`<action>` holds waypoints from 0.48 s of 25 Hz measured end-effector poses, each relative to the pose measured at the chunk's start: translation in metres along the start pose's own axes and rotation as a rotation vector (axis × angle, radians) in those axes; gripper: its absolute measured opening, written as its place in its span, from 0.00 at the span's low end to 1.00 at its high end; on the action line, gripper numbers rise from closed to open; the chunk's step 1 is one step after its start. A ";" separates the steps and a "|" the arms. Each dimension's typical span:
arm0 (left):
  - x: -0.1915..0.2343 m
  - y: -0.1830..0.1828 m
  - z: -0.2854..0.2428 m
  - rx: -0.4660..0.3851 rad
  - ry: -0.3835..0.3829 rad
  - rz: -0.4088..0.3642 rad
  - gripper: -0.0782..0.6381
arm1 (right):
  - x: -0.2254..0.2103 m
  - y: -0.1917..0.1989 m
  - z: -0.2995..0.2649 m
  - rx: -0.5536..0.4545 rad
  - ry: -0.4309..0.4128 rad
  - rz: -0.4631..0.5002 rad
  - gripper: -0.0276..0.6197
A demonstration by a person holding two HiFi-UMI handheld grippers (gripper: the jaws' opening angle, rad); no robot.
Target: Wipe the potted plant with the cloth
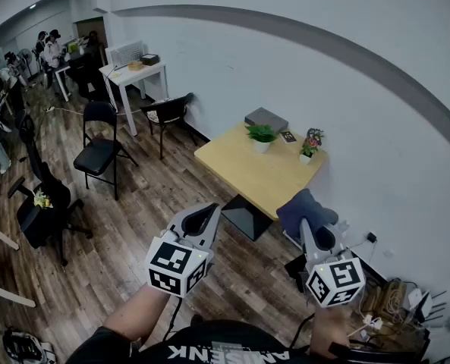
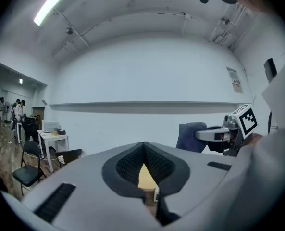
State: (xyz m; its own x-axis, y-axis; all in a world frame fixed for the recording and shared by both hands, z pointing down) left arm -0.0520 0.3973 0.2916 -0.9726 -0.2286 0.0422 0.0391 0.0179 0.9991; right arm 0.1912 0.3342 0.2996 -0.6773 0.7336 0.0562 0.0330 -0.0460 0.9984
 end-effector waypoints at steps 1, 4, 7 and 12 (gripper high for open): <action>0.001 0.001 0.003 0.002 -0.003 0.010 0.11 | 0.003 0.001 0.001 -0.003 0.005 -0.006 0.09; 0.003 0.003 0.008 0.001 -0.007 0.029 0.11 | 0.008 0.001 0.002 -0.009 0.012 -0.022 0.09; 0.003 0.005 0.010 0.000 -0.008 0.032 0.11 | 0.010 0.000 0.001 -0.015 0.007 -0.021 0.09; 0.011 0.007 0.015 -0.004 -0.016 0.042 0.11 | 0.015 -0.003 -0.004 -0.034 -0.013 -0.033 0.09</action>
State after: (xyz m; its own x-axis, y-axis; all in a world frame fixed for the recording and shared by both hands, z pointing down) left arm -0.0656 0.4101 0.2992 -0.9736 -0.2125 0.0837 0.0807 0.0228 0.9965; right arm 0.1784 0.3426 0.2971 -0.6682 0.7436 0.0239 -0.0144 -0.0450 0.9989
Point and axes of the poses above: the fingertips, and each gripper's own axes: z backward along the fingers, x to its left, y out of its underside, the point moved 6 cm from there along z, backward along the fingers, and after that the axes turned 6 degrees about -x, right-handed, at the moved point
